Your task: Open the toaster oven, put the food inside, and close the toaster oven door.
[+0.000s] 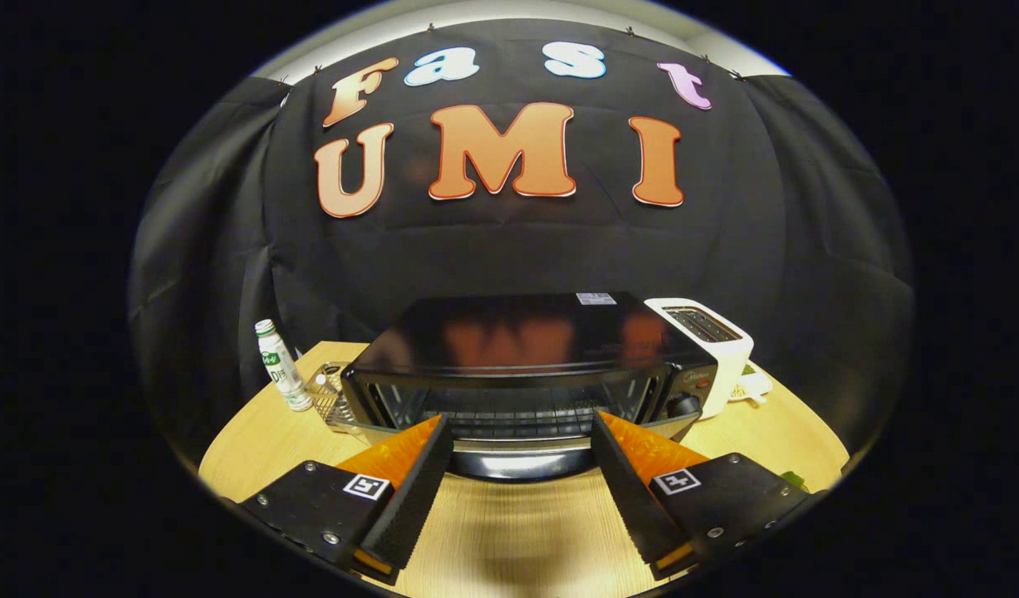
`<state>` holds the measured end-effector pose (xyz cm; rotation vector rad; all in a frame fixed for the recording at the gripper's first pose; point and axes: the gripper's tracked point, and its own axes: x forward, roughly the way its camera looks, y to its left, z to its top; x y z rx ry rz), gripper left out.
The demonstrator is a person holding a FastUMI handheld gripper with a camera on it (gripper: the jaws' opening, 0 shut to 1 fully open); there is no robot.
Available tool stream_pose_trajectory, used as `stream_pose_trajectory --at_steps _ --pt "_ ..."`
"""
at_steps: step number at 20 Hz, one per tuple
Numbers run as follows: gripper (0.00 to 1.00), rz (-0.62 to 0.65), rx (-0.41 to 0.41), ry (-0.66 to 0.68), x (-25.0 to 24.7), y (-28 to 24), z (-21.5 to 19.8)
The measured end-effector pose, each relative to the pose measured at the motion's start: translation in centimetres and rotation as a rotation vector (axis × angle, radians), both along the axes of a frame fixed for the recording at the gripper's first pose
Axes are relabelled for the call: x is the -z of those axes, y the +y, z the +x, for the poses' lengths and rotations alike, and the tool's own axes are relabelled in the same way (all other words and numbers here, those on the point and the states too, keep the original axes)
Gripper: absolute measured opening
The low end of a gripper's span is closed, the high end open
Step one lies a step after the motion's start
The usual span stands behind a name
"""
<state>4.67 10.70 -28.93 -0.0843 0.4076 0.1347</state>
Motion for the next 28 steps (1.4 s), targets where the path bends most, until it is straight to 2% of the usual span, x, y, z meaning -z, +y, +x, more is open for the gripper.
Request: stream_pose_trajectory --at_steps 4,14,20,23,24,28 --pt "0.99 -0.004 0.001 0.035 1.8 -0.8 -3.3" --pt "0.98 -0.023 0.009 0.150 7.2 -2.4 -8.5" --pt "0.98 0.027 0.061 0.323 13.4 -3.5 -11.3" --pt "0.98 0.059 0.039 0.398 15.2 -3.1 -12.4" --pt "0.98 0.023 0.042 0.460 16.0 -3.5 -12.9" --pt "0.98 0.114 -0.018 0.474 11.2 -4.1 -12.0"
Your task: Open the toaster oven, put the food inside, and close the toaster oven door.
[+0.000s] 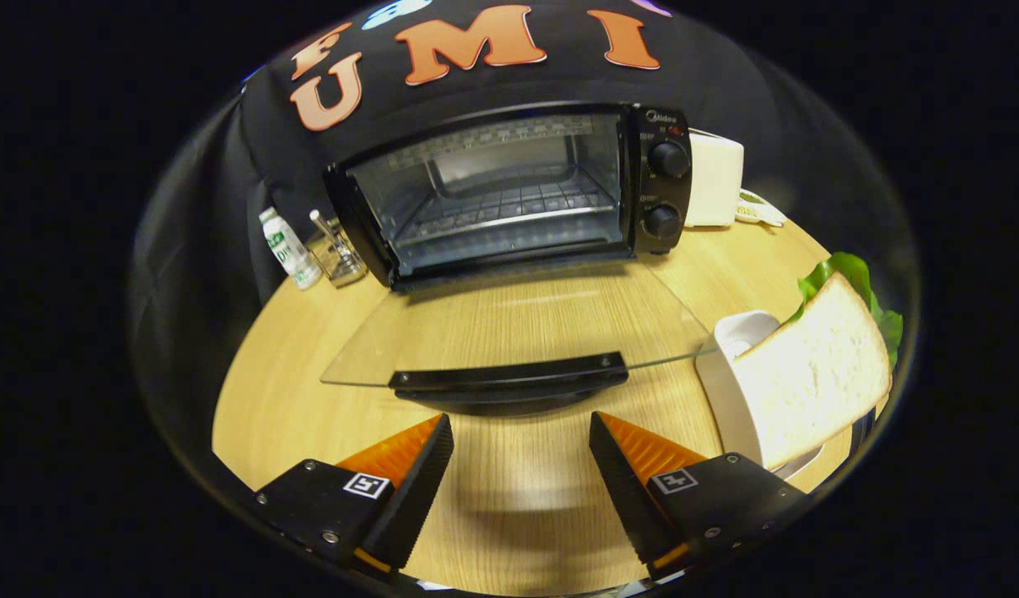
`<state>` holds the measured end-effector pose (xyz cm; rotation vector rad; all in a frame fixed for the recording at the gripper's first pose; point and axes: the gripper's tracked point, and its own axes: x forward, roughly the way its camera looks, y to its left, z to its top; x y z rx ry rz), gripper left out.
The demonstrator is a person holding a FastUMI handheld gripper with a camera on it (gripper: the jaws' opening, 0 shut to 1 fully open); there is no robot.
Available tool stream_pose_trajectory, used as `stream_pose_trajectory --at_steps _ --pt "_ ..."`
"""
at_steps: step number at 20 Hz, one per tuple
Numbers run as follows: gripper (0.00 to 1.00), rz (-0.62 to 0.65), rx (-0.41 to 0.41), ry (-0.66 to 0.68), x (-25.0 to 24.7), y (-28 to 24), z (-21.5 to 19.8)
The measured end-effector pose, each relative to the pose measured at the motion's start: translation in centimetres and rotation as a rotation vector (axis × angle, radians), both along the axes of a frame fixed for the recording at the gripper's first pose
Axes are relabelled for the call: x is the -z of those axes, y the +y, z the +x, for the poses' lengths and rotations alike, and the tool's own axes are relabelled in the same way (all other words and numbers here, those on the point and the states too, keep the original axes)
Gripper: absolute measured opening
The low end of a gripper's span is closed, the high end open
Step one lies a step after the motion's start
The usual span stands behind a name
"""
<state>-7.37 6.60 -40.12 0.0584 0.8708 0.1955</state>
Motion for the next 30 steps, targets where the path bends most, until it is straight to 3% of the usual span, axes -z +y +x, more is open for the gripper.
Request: stream_pose_trajectory --at_steps 4,8,11,16,21,25,30 --pt "0.98 0.042 -0.010 -0.020 -6.5 -3.4 2.8" --pt "0.99 -0.052 0.016 -0.049 -9.6 -8.8 6.2" --pt "0.99 -0.055 0.023 -0.041 -10.3 -10.7 7.1" --pt "0.99 -0.166 0.043 0.068 -10.3 -18.4 6.5" --pt "0.99 -0.057 0.084 0.244 -7.8 -21.9 4.5" --pt "0.99 -0.027 0.174 0.158 -7.7 -22.7 6.1" --pt "0.99 -0.077 0.141 -0.070 -12.8 -16.8 9.9"
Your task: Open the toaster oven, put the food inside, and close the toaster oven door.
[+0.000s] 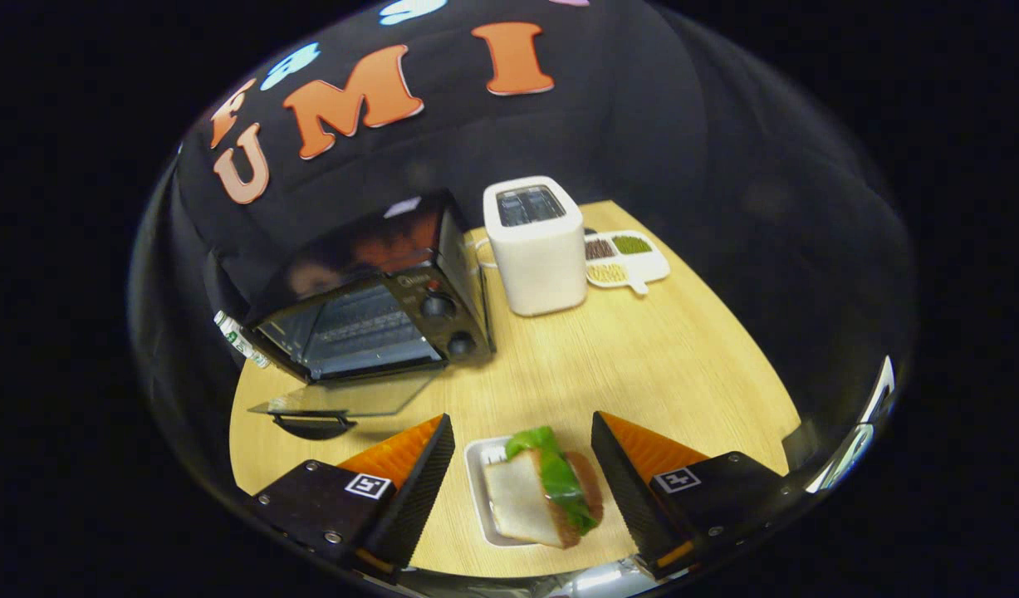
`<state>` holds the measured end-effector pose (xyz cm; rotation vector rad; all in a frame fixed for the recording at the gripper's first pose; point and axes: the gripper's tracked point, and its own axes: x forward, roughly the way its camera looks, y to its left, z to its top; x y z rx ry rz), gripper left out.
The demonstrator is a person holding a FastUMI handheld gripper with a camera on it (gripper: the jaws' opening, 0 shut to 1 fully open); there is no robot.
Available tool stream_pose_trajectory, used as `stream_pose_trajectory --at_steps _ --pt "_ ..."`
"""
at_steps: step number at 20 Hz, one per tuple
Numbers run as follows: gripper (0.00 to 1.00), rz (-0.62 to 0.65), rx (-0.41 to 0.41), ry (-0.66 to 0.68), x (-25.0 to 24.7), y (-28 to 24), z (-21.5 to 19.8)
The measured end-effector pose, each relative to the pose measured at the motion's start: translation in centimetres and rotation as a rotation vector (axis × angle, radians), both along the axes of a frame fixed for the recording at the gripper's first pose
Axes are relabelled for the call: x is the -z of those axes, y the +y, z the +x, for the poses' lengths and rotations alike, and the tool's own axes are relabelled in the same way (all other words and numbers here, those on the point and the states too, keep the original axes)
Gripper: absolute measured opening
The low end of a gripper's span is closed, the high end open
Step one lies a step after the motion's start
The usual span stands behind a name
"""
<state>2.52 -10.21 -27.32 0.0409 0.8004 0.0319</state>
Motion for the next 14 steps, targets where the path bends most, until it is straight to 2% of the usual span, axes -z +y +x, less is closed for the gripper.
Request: stream_pose_trajectory --at_steps 3,6,10,12,14 --pt "0.99 0.027 -0.056 -0.122 -2.0 7.4 1.6" --pt "0.99 -0.041 -0.112 -0.141 0.0 12.7 1.1" --pt "0.99 -0.100 -0.140 -0.092 3.7 15.3 -0.5" --pt "0.99 -0.117 -0.139 -0.088 5.2 15.2 -1.4" --pt "1.00 -0.123 -0.136 -0.025 7.1 14.9 -2.4"
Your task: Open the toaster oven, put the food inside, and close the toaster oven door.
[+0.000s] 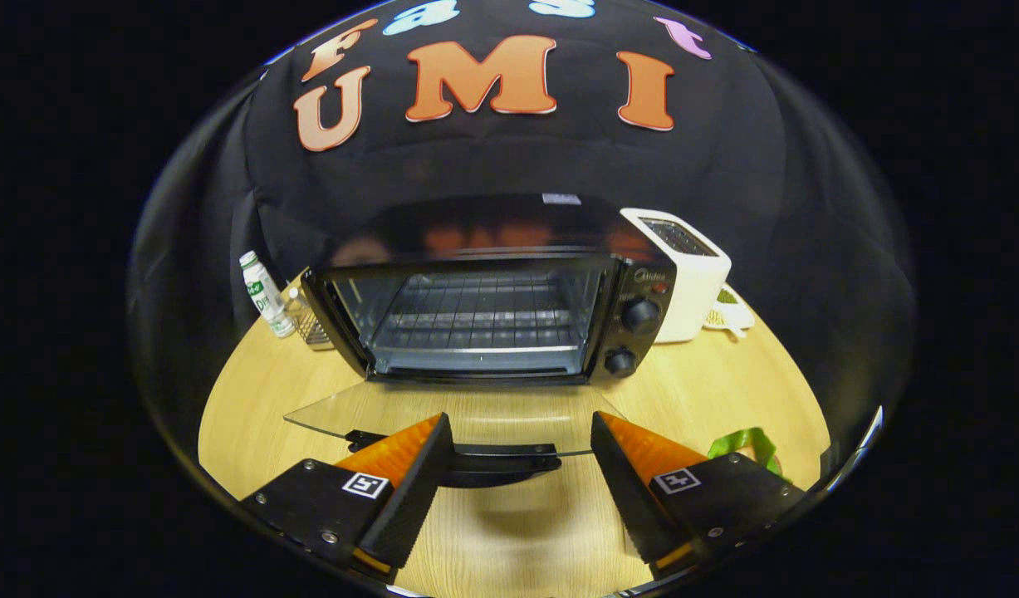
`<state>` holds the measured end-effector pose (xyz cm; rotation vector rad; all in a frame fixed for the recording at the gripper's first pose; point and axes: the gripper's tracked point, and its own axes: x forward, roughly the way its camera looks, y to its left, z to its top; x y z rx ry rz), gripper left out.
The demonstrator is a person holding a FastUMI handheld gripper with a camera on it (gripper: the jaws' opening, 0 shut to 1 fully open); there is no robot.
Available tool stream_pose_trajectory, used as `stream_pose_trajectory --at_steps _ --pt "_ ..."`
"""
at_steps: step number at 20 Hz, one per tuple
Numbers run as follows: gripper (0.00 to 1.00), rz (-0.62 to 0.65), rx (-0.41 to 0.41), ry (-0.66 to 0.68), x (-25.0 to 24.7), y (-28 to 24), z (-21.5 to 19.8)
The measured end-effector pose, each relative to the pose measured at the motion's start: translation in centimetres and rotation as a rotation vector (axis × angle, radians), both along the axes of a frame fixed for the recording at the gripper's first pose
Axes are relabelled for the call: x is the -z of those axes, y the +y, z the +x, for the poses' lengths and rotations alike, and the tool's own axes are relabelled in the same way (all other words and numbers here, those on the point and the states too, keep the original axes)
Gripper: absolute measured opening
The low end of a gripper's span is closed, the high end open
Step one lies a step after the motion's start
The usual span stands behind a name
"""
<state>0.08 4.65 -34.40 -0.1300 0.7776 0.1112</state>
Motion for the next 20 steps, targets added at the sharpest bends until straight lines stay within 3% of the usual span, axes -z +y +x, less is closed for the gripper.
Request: stream_pose_trajectory --at_steps 5,8,12,15,20 --pt "1.00 -0.028 0.045 0.174 7.3 -0.9 -3.1" --pt "0.99 -0.031 0.053 0.146 8.1 -0.6 -2.2" --pt "1.00 -0.004 0.035 0.105 6.8 -0.2 -2.0" --pt "1.00 0.102 0.016 0.102 3.6 -0.5 -1.9" --pt "1.00 0.018 -0.004 0.045 -3.4 -9.0 -0.4"
